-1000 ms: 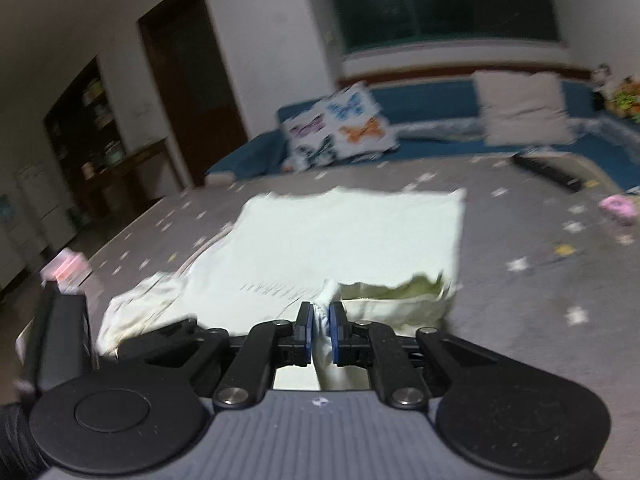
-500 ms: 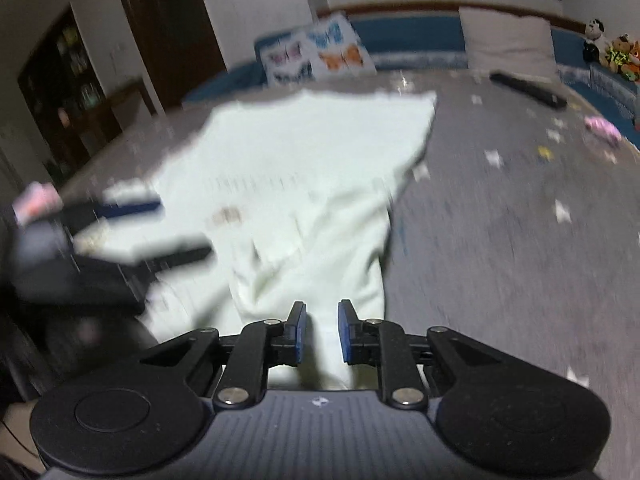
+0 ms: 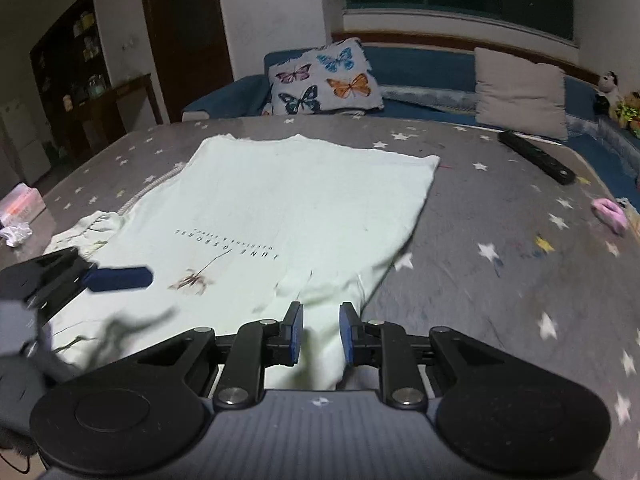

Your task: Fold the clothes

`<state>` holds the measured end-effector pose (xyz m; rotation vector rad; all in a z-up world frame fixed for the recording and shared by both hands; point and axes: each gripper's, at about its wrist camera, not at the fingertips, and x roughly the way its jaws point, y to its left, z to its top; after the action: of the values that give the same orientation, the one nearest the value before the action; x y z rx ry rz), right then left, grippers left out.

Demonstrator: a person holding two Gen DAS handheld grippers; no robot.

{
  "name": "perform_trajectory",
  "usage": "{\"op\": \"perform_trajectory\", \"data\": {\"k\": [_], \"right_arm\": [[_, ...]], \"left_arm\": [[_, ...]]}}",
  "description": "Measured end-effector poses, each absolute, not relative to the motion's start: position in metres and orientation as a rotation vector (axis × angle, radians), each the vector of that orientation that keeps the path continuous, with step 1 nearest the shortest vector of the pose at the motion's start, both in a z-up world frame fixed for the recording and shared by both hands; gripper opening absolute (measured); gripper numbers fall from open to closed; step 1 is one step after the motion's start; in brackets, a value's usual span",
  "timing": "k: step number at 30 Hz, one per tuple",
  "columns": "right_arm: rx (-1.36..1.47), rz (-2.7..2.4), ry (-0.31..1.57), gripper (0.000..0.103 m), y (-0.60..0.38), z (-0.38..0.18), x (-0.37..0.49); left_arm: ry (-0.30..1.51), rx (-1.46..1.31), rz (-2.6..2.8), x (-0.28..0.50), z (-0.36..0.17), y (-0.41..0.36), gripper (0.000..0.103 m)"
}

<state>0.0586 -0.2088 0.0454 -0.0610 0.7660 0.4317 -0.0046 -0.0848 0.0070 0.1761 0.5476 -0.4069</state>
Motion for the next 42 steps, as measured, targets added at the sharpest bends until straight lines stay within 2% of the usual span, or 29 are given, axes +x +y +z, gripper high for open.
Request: {"op": "perform_trajectory", "data": {"k": [9,19,26,42], "right_arm": [[-0.097,0.456,0.822,0.018,-0.18,0.014,0.111],[0.01,0.407,0.763,0.02,-0.198,0.026,0.133],[-0.018,0.346,0.81,0.018,-0.206,0.009,0.152],[0.002,0.321,0.812,0.018,-0.22,0.008,0.167]], "left_arm": [[0.596,0.203,-0.422,0.0,-0.007,-0.09,0.092],[0.578,0.178,-0.437,0.004,0.0,-0.088,0.092],[0.565,0.196,-0.526,-0.005,0.0,-0.099,0.092],[0.571,0.209,-0.598,-0.02,-0.004,-0.109,0.091]]}}
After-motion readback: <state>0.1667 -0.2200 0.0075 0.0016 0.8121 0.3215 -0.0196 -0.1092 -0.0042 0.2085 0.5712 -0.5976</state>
